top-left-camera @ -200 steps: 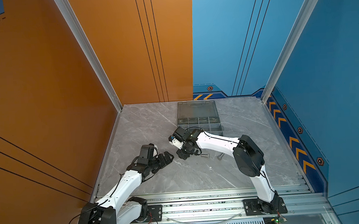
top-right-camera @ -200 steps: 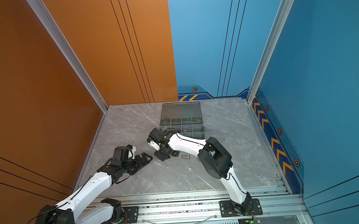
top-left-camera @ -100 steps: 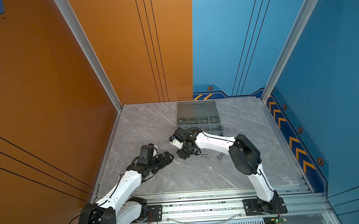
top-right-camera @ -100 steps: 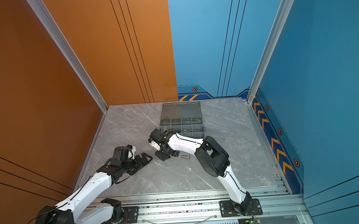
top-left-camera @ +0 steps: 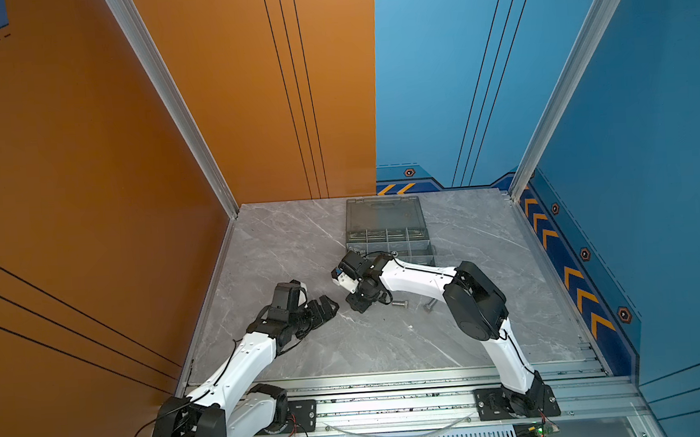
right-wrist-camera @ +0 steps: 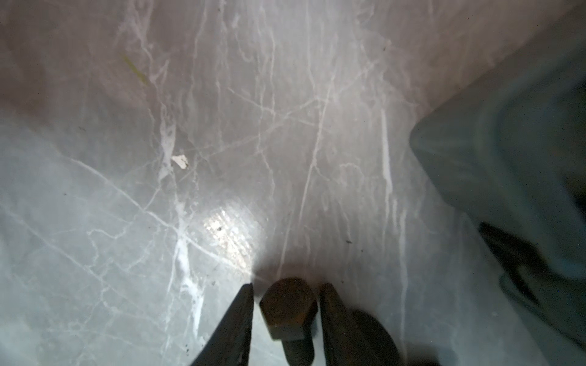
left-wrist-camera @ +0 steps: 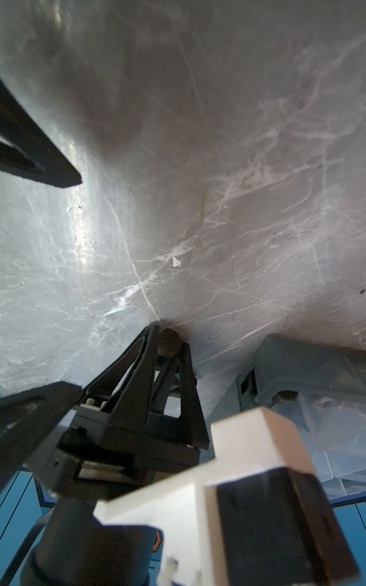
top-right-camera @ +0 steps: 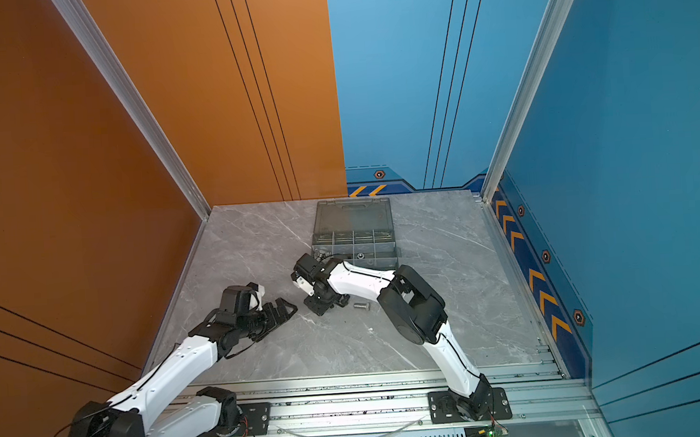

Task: Sort the screws and nuts into containers
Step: 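Close the right gripper on a black hex bolt in the pile, then lift the black hex bolt with the right gripper over the organizer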

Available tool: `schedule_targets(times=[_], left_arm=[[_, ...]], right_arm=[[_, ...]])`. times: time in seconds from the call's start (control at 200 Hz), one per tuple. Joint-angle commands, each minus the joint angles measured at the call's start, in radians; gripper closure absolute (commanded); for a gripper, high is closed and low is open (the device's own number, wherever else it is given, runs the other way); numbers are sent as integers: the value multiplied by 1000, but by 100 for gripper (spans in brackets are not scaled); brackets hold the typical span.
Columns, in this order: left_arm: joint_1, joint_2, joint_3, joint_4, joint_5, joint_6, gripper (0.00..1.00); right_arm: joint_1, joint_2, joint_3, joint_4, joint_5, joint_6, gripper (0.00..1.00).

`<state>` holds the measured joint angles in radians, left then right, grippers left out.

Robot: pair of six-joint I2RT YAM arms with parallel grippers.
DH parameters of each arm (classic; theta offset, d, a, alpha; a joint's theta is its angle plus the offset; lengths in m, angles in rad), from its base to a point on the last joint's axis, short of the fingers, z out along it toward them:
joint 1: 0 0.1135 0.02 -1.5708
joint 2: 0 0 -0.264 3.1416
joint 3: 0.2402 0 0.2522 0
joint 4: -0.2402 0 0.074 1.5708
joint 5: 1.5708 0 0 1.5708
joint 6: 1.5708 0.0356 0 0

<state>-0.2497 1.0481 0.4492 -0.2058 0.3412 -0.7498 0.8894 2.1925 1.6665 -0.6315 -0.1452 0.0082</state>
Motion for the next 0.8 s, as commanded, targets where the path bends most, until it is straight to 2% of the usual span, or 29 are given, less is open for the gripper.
schedule_targets(times=[0.0,0.13,0.3,0.416,0.621,0.796], left_arm=[[3,-11,13,-16,-5,10,2],[3,-16,10,-17,-5,10,2],[3,-16,13,-13,-4,9,3],[3,-14,15,-12,-3,9,2],[3,-11,16,-4,1,7,2],[4,-4,17,3,4,8,2]], right_arm=[[-7,9,-34,9,-9,22,65],[-9,8,-49,20,-14,30,72],[-17,0,-66,21,-24,38,90],[-35,-44,-84,39,-81,51,100],[-92,-180,-104,93,-214,46,100],[-143,-217,-72,92,-204,10,100]])
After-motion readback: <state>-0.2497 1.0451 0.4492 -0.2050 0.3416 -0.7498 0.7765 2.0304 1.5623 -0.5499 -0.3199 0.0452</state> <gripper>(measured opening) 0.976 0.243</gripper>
